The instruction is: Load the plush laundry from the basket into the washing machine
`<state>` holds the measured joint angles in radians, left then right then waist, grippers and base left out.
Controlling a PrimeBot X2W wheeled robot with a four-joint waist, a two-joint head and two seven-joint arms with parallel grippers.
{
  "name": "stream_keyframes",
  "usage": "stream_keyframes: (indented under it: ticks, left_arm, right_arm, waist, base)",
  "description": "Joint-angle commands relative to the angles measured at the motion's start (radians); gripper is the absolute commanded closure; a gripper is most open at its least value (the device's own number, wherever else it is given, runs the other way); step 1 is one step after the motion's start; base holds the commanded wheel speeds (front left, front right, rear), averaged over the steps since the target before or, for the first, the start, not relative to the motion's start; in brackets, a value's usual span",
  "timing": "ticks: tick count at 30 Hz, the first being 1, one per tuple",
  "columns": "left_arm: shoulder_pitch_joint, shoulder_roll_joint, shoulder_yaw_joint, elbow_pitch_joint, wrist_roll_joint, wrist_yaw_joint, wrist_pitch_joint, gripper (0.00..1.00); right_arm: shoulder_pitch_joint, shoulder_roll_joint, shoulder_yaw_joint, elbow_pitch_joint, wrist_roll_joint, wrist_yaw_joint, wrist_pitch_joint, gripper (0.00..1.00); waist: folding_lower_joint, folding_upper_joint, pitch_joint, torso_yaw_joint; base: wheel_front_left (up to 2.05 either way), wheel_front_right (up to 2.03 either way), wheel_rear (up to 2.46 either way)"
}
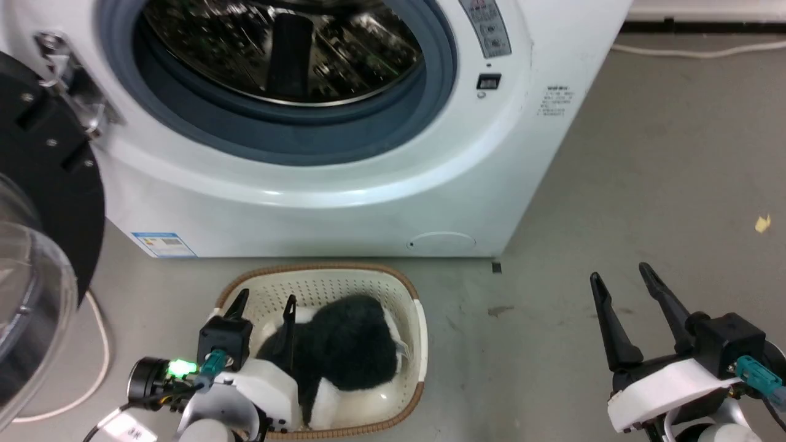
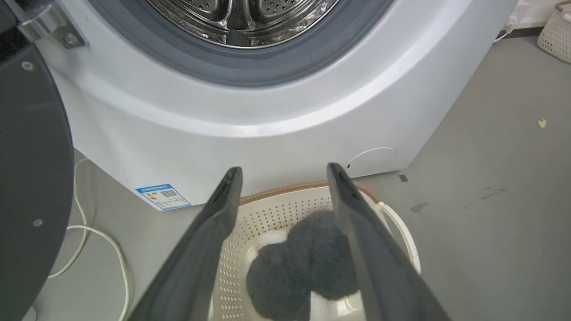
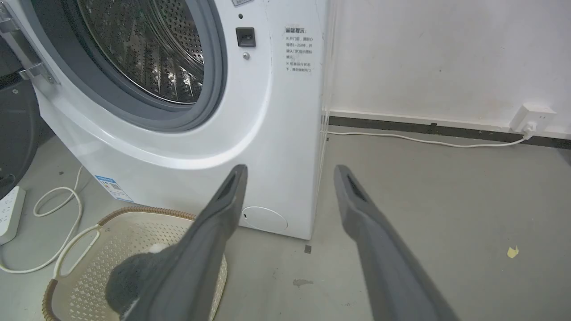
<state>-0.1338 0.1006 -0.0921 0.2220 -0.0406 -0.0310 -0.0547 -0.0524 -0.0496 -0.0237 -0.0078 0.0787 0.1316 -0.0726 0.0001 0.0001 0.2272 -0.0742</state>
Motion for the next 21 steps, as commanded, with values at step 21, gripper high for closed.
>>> stream_keyframes:
  ticks: [21]
  left_arm:
    - [-0.212, 0.137, -0.213, 0.309, -0.165, -0.023, -0.004, 0.00]
  right_arm:
    - [-0.069, 0.000, 0.010, -0.016, 0.095, 0.000, -0.056, 0.00]
  waist:
    - [-0.0001, -0.0001, 0.215, -0.092]
  base:
    - [0.00, 0.00, 0.00]
